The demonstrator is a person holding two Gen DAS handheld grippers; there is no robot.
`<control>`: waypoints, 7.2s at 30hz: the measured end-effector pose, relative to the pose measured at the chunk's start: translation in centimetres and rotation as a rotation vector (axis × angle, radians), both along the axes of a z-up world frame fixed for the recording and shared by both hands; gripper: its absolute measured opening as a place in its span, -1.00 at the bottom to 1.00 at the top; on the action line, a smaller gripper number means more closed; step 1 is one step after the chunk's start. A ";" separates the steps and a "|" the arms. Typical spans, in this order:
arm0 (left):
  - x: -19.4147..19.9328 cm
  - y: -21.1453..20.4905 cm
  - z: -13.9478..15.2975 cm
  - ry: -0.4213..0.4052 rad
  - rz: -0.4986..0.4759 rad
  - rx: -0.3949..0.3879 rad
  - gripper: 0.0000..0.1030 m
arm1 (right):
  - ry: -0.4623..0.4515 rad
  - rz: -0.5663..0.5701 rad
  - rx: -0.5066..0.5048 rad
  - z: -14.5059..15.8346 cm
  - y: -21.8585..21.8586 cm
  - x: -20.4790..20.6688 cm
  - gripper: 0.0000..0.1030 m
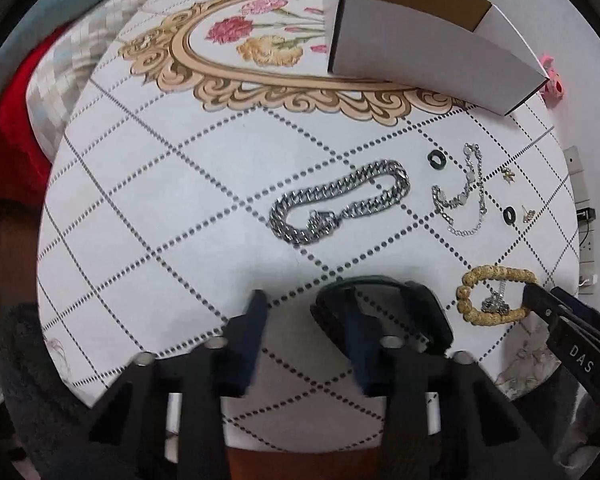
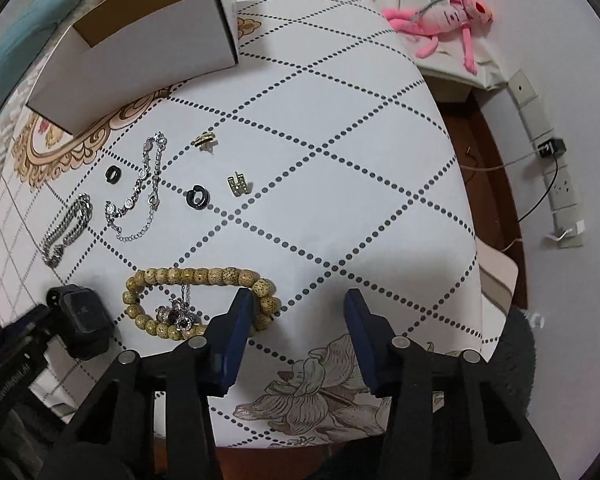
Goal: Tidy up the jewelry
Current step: 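Grasp the wooden bead bracelet with right gripper while left gripper grasps black watch band, then carry bead bracelet into white box with right gripper while left gripper drops watch band, then open both grippers and lift them out of the white box, then grasp silver chain bracelet with left gripper while right gripper grasps silver necklace, then carry chain bracelet into box with left gripper while right gripper lowers necklace there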
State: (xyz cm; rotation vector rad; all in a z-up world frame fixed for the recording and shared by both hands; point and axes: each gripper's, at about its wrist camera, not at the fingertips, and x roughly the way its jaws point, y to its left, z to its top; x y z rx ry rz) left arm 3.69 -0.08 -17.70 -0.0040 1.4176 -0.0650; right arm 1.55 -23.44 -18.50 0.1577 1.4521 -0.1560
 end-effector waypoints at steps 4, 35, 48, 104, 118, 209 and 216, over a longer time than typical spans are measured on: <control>-0.2 0.2 0.2 -0.020 -0.003 -0.020 -0.82 | -0.015 0.013 -0.002 0.4 0.5 0.0 -0.33; 5.3 -1.7 11.8 -0.278 -0.060 -0.071 -0.84 | -0.327 0.081 0.284 14.9 0.9 4.2 -0.82; 17.0 -4.3 13.5 -0.291 -0.126 -0.089 -0.84 | -0.374 0.114 0.318 16.9 1.0 17.2 -0.82; 8.9 -2.7 17.8 -0.436 0.001 -0.012 1.00 | -0.440 0.076 -0.120 17.6 -0.6 10.8 0.90; 4.8 -0.7 11.7 -0.327 0.016 0.071 1.00 | -0.316 0.023 0.001 12.5 -1.3 6.2 0.90; 4.6 0.0 8.4 -0.242 -0.075 -0.224 -0.91 | -0.219 0.151 0.177 3.9 5.8 8.4 -0.90; 6.1 -0.6 13.6 -0.315 -0.103 -0.312 -0.91 | -0.344 0.128 0.272 10.2 4.2 8.5 -0.90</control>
